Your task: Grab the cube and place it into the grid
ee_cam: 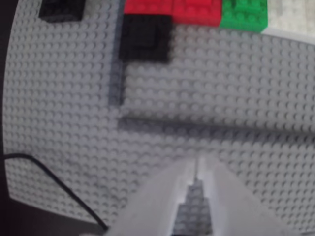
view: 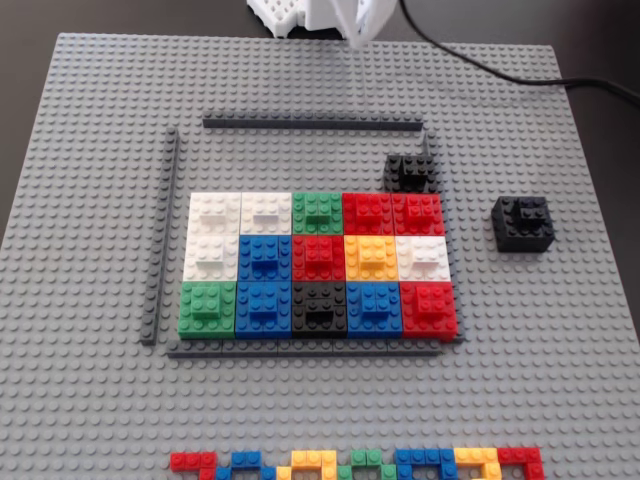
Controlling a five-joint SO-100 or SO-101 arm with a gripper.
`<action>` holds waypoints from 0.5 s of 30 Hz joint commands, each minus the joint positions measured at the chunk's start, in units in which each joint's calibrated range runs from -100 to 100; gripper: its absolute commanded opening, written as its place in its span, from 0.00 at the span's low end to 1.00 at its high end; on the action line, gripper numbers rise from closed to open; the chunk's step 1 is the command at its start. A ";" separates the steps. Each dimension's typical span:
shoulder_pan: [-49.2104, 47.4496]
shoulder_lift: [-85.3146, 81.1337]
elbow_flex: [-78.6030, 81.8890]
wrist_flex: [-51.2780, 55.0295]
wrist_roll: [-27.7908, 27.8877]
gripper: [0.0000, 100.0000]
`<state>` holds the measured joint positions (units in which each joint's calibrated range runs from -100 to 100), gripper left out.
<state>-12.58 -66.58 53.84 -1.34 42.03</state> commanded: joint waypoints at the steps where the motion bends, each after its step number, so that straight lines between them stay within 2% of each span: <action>1: -3.67 5.79 -12.74 1.78 -1.12 0.00; 8: -8.16 18.34 -26.79 3.10 -5.62 0.00; 15: -12.58 33.82 -43.92 4.08 -7.33 0.00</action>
<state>-23.59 -39.61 22.24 2.32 35.24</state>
